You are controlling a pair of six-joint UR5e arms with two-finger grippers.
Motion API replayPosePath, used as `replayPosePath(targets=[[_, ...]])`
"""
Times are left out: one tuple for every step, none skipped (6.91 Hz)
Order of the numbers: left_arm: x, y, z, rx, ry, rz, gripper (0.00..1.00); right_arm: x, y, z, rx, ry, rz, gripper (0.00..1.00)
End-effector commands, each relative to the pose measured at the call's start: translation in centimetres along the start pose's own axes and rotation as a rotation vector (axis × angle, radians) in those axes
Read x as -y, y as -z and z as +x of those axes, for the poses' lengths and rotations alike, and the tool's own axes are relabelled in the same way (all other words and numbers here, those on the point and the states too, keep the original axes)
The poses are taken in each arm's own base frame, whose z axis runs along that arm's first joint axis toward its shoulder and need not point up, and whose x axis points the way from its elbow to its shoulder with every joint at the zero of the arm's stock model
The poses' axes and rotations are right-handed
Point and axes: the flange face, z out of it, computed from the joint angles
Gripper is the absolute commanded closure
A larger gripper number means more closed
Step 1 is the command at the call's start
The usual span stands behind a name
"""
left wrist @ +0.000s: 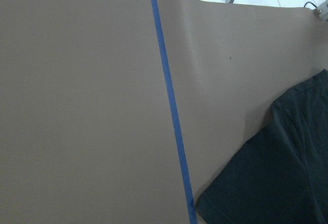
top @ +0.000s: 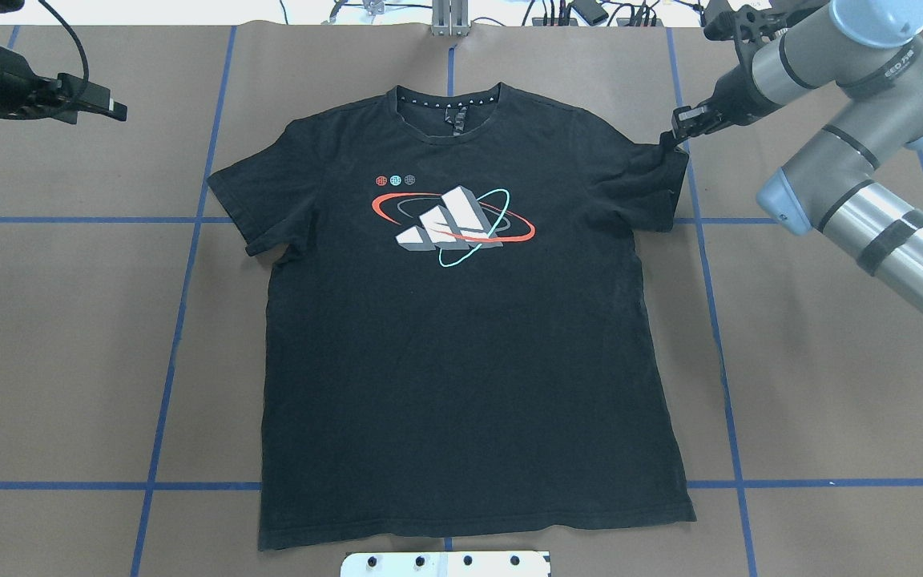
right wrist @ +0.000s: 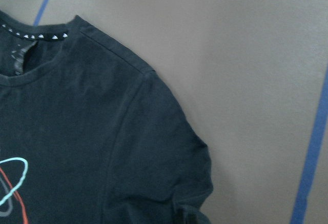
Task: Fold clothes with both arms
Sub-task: 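Lower the right gripper onto the sleeve near the shoulder seam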
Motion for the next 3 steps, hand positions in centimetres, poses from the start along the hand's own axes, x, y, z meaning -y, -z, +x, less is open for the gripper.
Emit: replayPosePath(targets=[[0.0,0.0,-0.1,0.001,0.001,0.000,0.00,1.6,-2.7,-9.5,0.066,-0.040,-0.008,1.00],[0.0,0.0,-0.1,0.001,0.001,0.000,0.00,1.5,-5.2,-14.2,0.049,-0.044,0.024,1.00],[-0.1,0.0,-0.2,0.002,0.001,-0.002,0.00,1.5,-8.0,-18.5,0.003,-0.062,0.062,1.00]])
